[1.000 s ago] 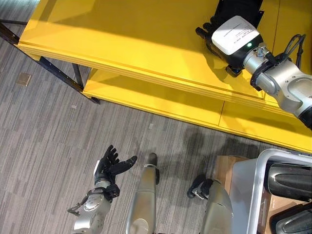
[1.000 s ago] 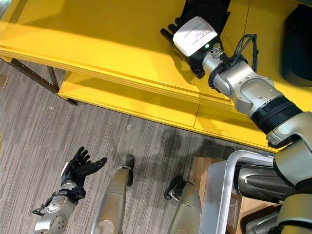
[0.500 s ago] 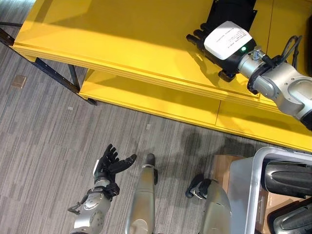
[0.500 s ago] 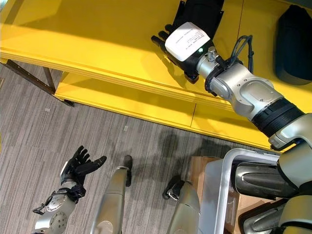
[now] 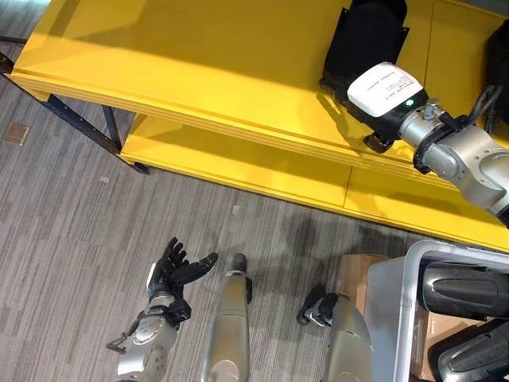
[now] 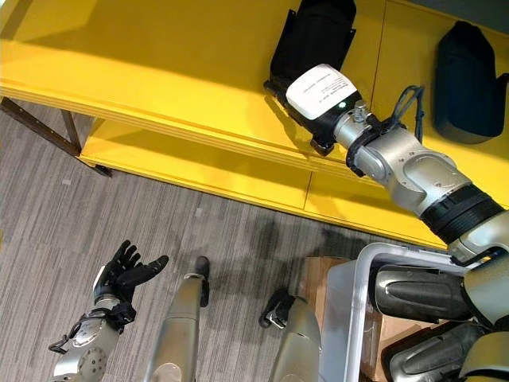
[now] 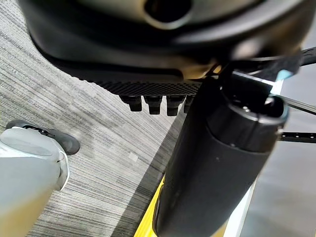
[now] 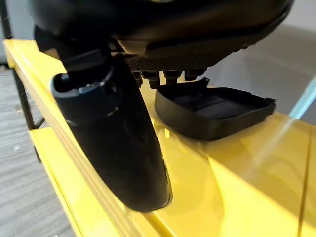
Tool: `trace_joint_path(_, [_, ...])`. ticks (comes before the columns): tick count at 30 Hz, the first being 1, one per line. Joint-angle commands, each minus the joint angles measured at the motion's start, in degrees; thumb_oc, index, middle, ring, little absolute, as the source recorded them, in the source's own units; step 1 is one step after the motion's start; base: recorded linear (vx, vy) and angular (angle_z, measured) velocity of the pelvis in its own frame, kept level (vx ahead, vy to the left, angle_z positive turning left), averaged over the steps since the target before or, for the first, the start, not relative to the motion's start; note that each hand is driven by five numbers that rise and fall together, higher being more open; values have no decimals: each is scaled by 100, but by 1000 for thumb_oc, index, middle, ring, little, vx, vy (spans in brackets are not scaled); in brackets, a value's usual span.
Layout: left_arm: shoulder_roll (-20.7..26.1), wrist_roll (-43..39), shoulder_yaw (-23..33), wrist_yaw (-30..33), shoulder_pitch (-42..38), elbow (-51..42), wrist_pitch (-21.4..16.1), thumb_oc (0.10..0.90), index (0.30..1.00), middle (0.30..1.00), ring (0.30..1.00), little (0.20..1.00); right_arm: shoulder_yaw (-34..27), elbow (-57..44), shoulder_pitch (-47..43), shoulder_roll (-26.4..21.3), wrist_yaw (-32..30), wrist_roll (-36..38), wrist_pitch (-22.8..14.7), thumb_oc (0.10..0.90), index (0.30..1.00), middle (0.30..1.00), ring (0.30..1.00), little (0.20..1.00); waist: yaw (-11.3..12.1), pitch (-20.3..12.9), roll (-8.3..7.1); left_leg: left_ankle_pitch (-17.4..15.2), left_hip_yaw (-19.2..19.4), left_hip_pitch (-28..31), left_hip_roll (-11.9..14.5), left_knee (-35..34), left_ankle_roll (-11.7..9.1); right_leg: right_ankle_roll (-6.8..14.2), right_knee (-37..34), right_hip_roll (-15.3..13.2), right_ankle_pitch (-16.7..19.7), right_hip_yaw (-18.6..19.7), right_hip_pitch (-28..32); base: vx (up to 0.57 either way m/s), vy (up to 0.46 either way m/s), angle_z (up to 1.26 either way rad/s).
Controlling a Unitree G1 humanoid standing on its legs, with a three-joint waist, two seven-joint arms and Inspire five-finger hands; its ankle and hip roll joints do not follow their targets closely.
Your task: Move parts from the plastic box to the shelf.
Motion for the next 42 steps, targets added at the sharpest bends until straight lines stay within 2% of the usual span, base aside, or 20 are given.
trace_joint_path(1, [81, -6, 344, 88, 149, -225, -351, 900, 1000, 1000, 1000, 1000, -1048, -600, -110, -262, -689, 451, 197, 900, 1000, 1000, 1000, 1000, -30, -266, -30, -995, -278, 229, 364, 406, -174, 368, -274, 166, -25, 437, 95, 0, 0, 0])
trace_joint_path(10, [7, -60, 308, 158, 192, -311, -310, 900, 1000, 1000, 1000, 1000, -2364, -1386, 672, 302, -1062, 1331, 75, 900, 1000, 1000, 1000, 1000, -69, -259, -47, -1000, -259, 226, 339, 404, -137, 373, -320, 199, 14, 447, 109, -2, 8, -4])
trace_joint_path(13, [19, -55, 307, 157, 202, -320, -301, 900, 1000, 1000, 1000, 1000, -2389, -1422, 660, 323, -1045, 1465, 46, 900, 1000, 1000, 1000, 1000, -72, -261, -51, -998, -261, 222, 336, 401, -136, 375, -329, 201, 18, 445, 116, 0, 0, 0])
trace_joint_path(14, [18, -89, 281, 161, 209, -311, -291, 900, 1000, 1000, 1000, 1000, -2515, -1403, 630, 495, -1110, 1860, 12, 900, 1000, 1000, 1000, 1000, -72, -260, -59, -991, -255, 228, 332, 389, -133, 375, -340, 205, 30, 449, 120, 0, 0, 0])
trace_joint_path(21, [100, -139, 204, 169, 193, -292, -278, 900, 1000, 1000, 1000, 1000, -2459, -1186, 353, 842, -1115, 2566, 11, 900, 1000, 1000, 1000, 1000, -35, -252, -76, -975, -242, 225, 327, 390, -131, 371, -358, 217, 56, 460, 124, 0, 0, 0])
trace_joint_path(23, [165, -191, 170, 174, 190, -345, -299, 900, 1000, 1000, 1000, 1000, -2184, -802, -115, 957, -1139, 2934, 40, 900, 1000, 1000, 1000, 1000, 6, -251, -74, -967, -241, 234, 323, 396, -132, 369, -350, 211, 66, 462, 122, 0, 0, 0])
trace_joint_path(28, [230, -241, 109, 162, 185, -348, -326, 900, 1000, 1000, 1000, 1000, -1861, -228, -613, 1157, -1082, 3386, 99, 900, 1000, 1000, 1000, 1000, 50, -241, -69, -959, -250, 219, 311, 414, -132, 361, -344, 196, 73, 461, 130, 0, 0, 0])
trace_joint_path(42, [305, -357, -13, 181, 43, -216, -336, 900, 1000, 1000, 1000, 1000, -2006, 1340, -988, 2012, -1275, 4183, 191, 900, 1000, 1000, 1000, 1000, 145, -196, -21, -950, -242, 225, 280, 422, -126, 366, -366, 194, 101, 457, 150, 0, 0, 0])
